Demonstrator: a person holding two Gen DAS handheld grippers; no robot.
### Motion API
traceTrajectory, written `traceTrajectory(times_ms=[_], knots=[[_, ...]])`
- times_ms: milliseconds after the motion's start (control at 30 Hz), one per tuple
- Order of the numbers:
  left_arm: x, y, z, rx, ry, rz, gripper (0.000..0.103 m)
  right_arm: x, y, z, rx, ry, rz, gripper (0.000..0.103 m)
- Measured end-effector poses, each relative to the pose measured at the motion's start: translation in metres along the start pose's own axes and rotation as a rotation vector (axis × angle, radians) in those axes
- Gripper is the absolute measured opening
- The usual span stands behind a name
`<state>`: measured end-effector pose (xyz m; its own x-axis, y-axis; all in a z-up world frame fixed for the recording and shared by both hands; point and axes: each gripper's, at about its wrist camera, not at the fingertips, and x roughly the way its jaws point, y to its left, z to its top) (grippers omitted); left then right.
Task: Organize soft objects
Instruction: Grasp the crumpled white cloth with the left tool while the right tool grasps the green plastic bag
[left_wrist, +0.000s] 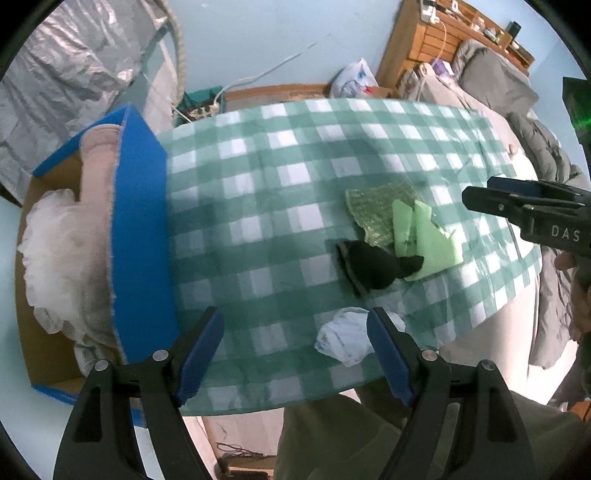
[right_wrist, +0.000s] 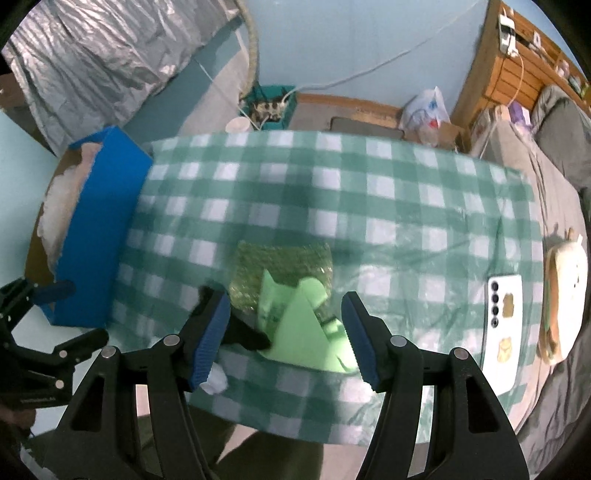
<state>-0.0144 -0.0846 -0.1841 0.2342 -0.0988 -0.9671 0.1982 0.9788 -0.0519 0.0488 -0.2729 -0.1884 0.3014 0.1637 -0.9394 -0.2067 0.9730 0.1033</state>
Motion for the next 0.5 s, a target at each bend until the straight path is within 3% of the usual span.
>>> traceTrajectory(times_ms=[500], knots=[[0.038,-0.030,-0.005,0.015,0.081,-0.059,0.086,0.044,-0.021,-0.024,0.028,0.105,0.023,0.062]])
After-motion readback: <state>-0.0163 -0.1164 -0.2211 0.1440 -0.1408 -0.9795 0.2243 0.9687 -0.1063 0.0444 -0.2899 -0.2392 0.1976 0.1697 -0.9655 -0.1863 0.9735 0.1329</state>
